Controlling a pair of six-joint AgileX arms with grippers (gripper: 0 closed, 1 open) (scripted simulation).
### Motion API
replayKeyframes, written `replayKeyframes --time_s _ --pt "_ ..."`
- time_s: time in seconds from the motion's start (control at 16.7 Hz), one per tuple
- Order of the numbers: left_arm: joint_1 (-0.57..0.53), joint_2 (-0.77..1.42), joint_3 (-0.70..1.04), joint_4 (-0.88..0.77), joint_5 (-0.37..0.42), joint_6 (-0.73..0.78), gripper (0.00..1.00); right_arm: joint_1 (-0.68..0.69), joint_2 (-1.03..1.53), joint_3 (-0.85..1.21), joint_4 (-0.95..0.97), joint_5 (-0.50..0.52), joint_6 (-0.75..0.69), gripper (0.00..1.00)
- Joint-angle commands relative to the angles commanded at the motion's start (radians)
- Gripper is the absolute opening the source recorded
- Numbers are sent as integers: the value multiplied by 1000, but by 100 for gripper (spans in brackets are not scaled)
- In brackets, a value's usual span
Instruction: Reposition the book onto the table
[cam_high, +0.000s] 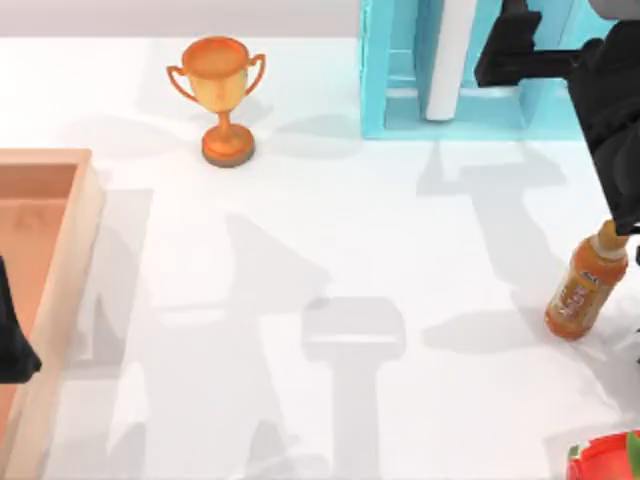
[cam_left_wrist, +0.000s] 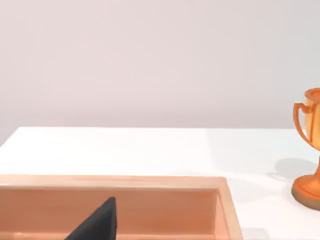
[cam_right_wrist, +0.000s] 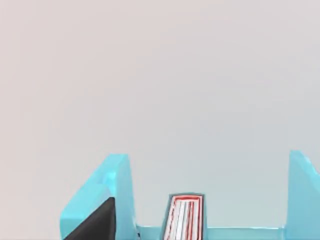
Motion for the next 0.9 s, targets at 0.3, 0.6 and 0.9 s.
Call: replayKeyframes --time_s 0.3,0.6,0.9 --pt "0 0 0 0 0 0 100 56 512 192 224 134 -1 100" --pt "0 0 0 0 0 0 100 69 773 303 300 223 -6 100" --pt "0 0 0 0 0 0 100 68 803 318 303 235 -8 100"
